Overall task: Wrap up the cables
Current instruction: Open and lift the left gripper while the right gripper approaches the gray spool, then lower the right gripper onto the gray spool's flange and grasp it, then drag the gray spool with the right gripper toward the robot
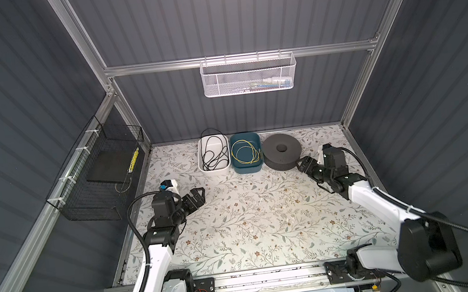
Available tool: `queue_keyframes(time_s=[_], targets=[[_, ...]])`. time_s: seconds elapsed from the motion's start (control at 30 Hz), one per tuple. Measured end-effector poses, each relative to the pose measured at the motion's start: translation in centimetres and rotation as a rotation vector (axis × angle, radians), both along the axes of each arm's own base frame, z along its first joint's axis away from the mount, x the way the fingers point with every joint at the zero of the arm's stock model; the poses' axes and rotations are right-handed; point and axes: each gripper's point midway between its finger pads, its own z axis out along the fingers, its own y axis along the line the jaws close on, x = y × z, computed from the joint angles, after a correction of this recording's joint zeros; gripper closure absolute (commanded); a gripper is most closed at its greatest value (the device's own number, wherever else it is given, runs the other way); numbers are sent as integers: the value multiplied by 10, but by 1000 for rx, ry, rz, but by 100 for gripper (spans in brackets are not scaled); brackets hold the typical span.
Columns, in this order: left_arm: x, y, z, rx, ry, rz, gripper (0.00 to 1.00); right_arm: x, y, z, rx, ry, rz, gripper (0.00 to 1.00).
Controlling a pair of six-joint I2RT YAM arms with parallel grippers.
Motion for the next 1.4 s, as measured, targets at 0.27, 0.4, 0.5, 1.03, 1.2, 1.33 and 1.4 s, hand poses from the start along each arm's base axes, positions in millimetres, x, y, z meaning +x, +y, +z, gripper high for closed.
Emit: queue_keyframes(time_s=[0.27, 0.4, 0.5, 1.03, 1.2, 1.33, 1.4], targets=[[-8, -3, 4, -218, -131, 65, 1, 53, -11, -40, 256, -24, -43, 32], [-4, -11, -3, -325, -129, 51, 1, 66, -11, -78, 310, 24, -44, 33], [-1, -16, -1, -381, -135, 35, 1, 77, -7, -86, 336, 22, -28, 37], [19, -26, -4, -437, -102, -2, 1, 125, 5, -79, 498, -143, 39, 90], [30, -30, 20, -423, -138, -38, 1, 129, 3, -59, 570, -215, 47, 92], [34, -32, 36, -421, -169, -59, 1, 127, -3, -55, 590, -224, 32, 100], [34, -32, 37, -422, -170, -62, 1, 123, -8, -53, 595, -222, 20, 100]])
